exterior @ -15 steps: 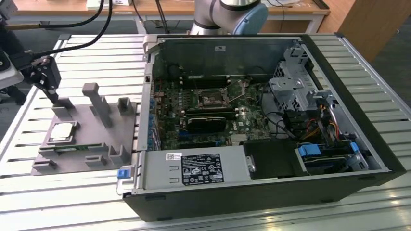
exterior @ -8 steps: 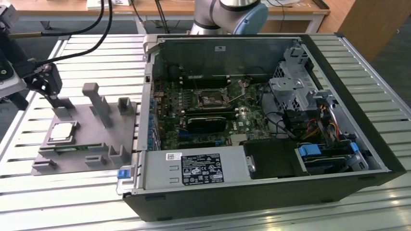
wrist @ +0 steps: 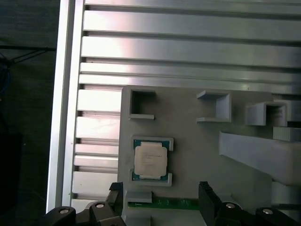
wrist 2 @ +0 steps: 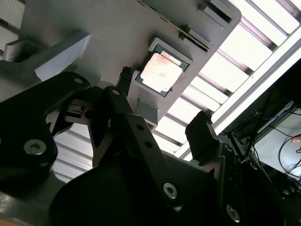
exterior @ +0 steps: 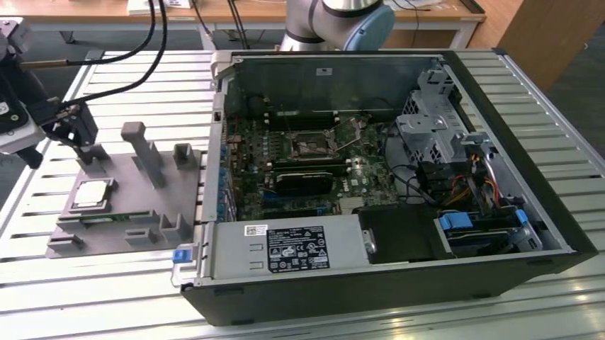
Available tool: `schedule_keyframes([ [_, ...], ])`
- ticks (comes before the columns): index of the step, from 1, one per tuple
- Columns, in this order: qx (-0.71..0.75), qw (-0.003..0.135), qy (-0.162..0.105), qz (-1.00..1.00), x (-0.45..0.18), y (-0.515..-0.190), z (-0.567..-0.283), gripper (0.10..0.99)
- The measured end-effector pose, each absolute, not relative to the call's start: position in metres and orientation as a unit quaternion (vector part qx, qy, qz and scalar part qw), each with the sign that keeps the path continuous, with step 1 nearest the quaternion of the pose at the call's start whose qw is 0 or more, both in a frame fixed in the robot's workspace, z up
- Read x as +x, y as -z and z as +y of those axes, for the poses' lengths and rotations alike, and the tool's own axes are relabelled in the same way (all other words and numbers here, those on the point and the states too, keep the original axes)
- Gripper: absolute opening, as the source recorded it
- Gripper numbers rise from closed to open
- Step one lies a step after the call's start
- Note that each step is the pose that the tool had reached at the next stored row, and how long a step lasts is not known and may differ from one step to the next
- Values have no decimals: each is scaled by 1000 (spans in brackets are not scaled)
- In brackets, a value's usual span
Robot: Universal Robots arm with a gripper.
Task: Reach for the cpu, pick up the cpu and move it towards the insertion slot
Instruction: 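Pick up the cpu and move it towards the insertion slot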
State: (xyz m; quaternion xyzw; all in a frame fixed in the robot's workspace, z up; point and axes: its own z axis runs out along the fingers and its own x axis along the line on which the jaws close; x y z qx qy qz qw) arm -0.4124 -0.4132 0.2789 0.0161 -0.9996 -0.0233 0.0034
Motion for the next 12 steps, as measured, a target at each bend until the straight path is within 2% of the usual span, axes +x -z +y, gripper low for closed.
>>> schedule_keyframes([
  [12, 16, 3, 23, -1000, -413, -257, -414, 733],
])
